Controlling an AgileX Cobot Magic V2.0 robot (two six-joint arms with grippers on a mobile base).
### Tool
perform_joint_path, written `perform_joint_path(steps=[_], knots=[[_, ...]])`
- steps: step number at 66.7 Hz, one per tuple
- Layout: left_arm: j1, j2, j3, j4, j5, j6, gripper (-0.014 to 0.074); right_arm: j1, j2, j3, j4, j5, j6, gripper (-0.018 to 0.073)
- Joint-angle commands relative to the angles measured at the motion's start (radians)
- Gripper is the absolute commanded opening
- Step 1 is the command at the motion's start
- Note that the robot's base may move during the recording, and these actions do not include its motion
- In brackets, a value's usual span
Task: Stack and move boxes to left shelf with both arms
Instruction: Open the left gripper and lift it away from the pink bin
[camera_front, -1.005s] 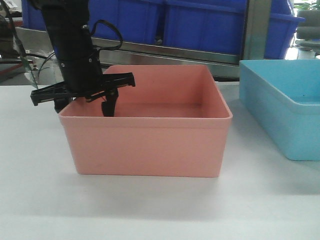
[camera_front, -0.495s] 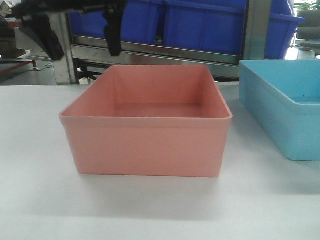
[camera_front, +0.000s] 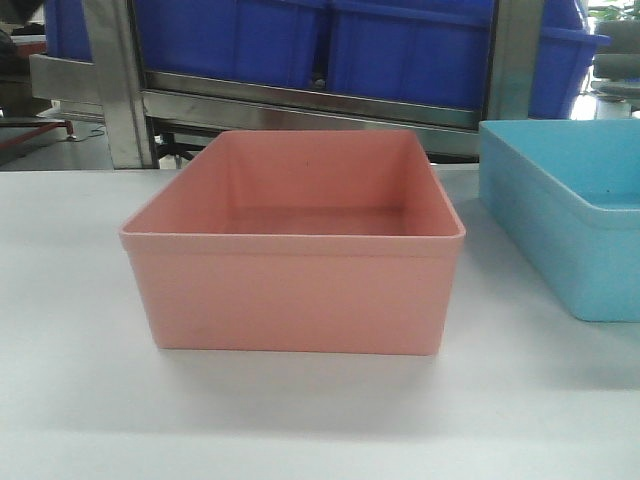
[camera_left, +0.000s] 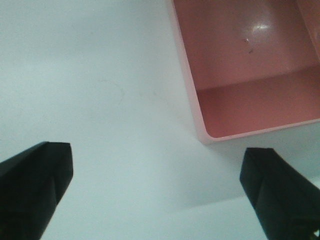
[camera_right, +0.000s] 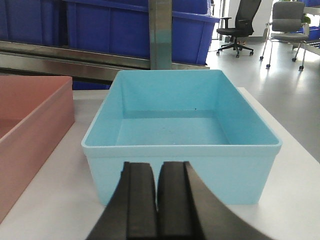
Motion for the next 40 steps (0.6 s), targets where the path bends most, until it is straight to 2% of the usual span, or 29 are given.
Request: perform_joint_path(steps=[1,12,25,33,40], knots=[[-0.007,-0.141,0.107,0.027,-0.169,0.006,0.0586,0.001,-0.021,-0.018,-0.002,-0.091,-0.008,0.0055],[-0.007,-0.391,0.347,0.046,-0.355,0.006,0.0586,0.001,-0.021,-0.018,-0.001,-0.091,-0.008,0.0055],[-0.007,-0.592,0.542,0.046,-0.451,0.006,0.0567,0.001,-0.016,-0.065,0.002,-0.064,-0.008,0.0055],[-0.007,-0.626,0.572,0.044,-0.461,0.006,0.0431,0.001,0.03,-0.186,0.0,0.049,-0.008,0.0055],[-0.007,-0.626,0.572,0.044,-0.475,0.006,0.0245,0.001,0.135,-0.327,-0.008,0.144,-0.008,0.0055]])
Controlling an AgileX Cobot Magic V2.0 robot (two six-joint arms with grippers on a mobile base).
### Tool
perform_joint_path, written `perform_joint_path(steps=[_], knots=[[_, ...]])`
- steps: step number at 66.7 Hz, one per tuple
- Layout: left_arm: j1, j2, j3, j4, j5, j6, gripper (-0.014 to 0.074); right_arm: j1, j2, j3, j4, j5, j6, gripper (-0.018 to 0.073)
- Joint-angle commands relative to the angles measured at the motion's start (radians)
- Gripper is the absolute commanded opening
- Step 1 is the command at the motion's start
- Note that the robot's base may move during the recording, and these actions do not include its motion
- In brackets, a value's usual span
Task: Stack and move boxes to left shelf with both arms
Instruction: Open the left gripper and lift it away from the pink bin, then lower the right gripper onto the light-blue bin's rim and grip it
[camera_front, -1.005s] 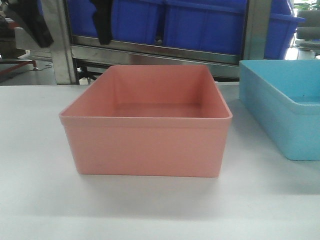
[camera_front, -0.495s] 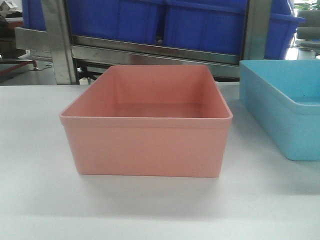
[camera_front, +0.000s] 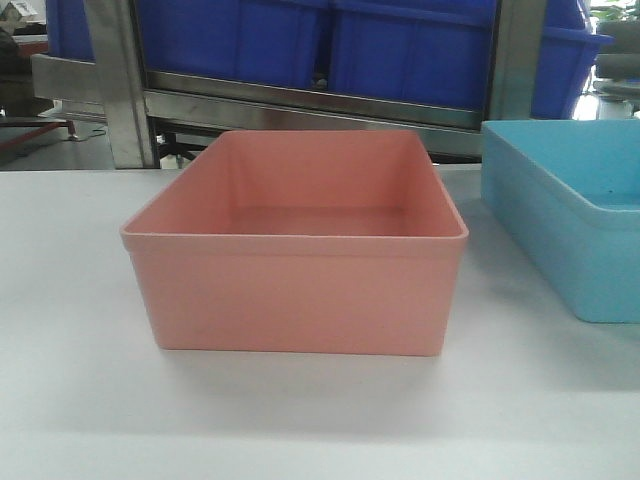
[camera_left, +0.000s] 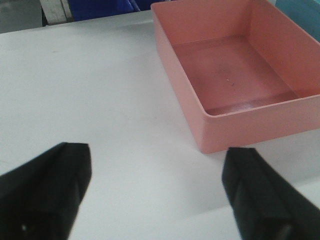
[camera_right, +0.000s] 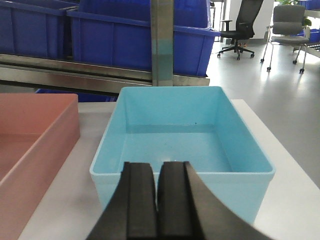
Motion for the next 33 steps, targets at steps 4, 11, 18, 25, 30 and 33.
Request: perform_joint_path(steps=[4,11,18,25,30,33], knots=[[-0.007,0.001,-0.028,0.008,-0.121,0.0,0.0121,0.001,0.163,-0.202,-0.01,0.017,-0.009,0.0055],[-0.007,0.001,-0.028,0.008,-0.146,0.0,-0.0008,0.001,0.325,-0.372,-0.01,0.072,-0.009,0.0058],[-0.007,0.001,-0.028,0.008,-0.164,0.0,-0.0008,0.001,0.52,-0.555,-0.01,0.167,-0.009,0.0058],[-0.007,0.001,-0.028,0.008,-0.164,0.0,-0.0007,0.001,0.674,-0.699,-0.01,0.265,-0.013,0.0117],[-0.007,0.001,-0.028,0.008,-0.164,0.0,-0.0007,0.001,0.774,-0.784,-0.015,0.33,-0.013,0.0234],[-0.007,0.001,-0.028,0.008,-0.164,0.0,-0.0007,0.001,0.83,-0.832,-0.032,0.364,-0.013,0.0332]])
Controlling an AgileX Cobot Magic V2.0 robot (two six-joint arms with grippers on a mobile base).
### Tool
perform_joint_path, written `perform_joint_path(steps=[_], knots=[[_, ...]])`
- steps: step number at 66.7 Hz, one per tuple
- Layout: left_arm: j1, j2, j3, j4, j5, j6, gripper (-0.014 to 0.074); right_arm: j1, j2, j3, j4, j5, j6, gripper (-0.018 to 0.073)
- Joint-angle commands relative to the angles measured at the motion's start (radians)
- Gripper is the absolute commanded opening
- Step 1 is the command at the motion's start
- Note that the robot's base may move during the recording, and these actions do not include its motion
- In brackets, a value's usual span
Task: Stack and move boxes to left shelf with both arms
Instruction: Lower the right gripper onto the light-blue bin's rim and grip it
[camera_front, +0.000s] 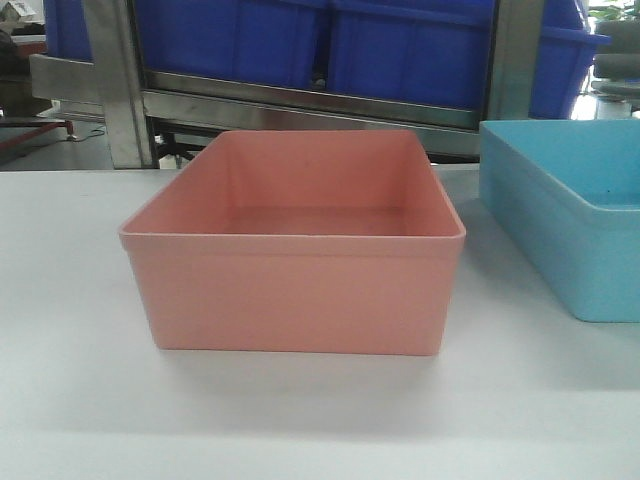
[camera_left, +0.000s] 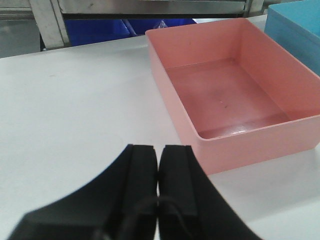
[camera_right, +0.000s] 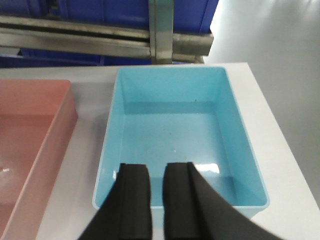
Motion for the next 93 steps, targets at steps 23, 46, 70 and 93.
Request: perform_joint_path(steps=[23,46,70,93], knots=[[-0.007,0.001,-0.03,0.005,-0.091,0.0,-0.0007,-0.054,0.427,-0.413,-0.112,0.286,-0.013,0.0622],[-0.007,0.001,-0.03,0.005,-0.091,0.0,-0.0007,-0.297,0.74,-0.675,0.051,0.462,-0.306,0.0622],[-0.007,0.001,-0.03,0.005,-0.091,0.0,-0.0007,-0.346,1.045,-0.783,0.139,0.256,-0.517,0.0622],[-0.007,0.001,-0.03,0.005,-0.091,0.0,-0.0007,-0.346,1.251,-0.783,0.138,0.108,-0.517,0.0622]])
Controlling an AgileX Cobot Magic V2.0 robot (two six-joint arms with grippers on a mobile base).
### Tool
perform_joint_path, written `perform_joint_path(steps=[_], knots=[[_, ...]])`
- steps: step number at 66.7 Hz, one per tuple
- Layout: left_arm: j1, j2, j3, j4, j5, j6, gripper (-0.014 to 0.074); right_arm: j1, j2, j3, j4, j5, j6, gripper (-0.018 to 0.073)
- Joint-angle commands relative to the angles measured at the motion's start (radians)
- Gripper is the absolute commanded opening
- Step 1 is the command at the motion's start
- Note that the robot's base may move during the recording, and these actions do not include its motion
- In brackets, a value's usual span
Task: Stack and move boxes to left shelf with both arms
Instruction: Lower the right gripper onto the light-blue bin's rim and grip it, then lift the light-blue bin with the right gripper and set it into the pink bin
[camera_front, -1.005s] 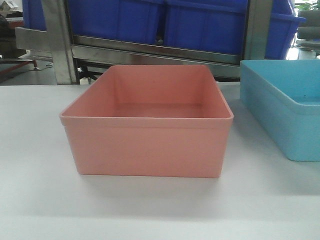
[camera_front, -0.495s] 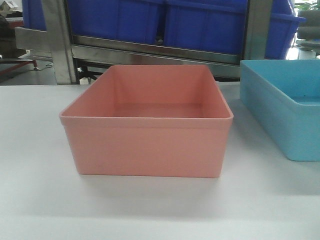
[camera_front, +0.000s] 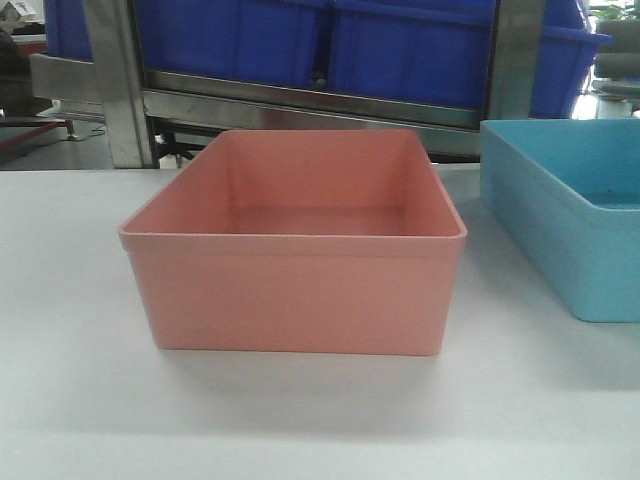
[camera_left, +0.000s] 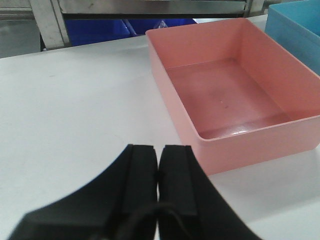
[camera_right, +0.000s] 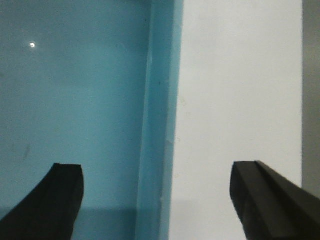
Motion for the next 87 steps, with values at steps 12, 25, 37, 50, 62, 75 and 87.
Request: perform_joint_path(steps=[12,25,37,50,62,75,87], knots=[[-0.007,0.001,-0.03,0.005,-0.091,0.0,-0.0007,-0.006,0.007,-0.037,0.009,-0.075,-0.014,0.0478],[-0.007,0.001,-0.03,0.003,-0.091,0.0,-0.0007,-0.006,0.007,-0.037,0.009,-0.064,-0.014,0.0087],[-0.007,0.001,-0.03,0.0,-0.091,0.0,-0.0007,-0.006,-0.006,-0.037,0.009,-0.037,-0.013,0.0055],[-0.007,0.001,-0.03,-0.002,-0.091,0.0,-0.0007,-0.006,-0.084,-0.037,0.034,-0.028,0.033,0.0055],[-0.007,0.001,-0.03,-0.002,-0.091,0.0,-0.0007,-0.006,-0.168,-0.037,0.081,-0.004,0.048,0.0055],[-0.007,0.001,-0.03,-0.002,-0.091,0.0,-0.0008,-0.006,-0.262,-0.037,0.165,0.034,0.049,0.0055],[-0.007,0.001,-0.03,-0.002,-0.091,0.0,-0.0007,-0.006,-0.348,-0.037,0.205,0.047,0.051,0.0055]])
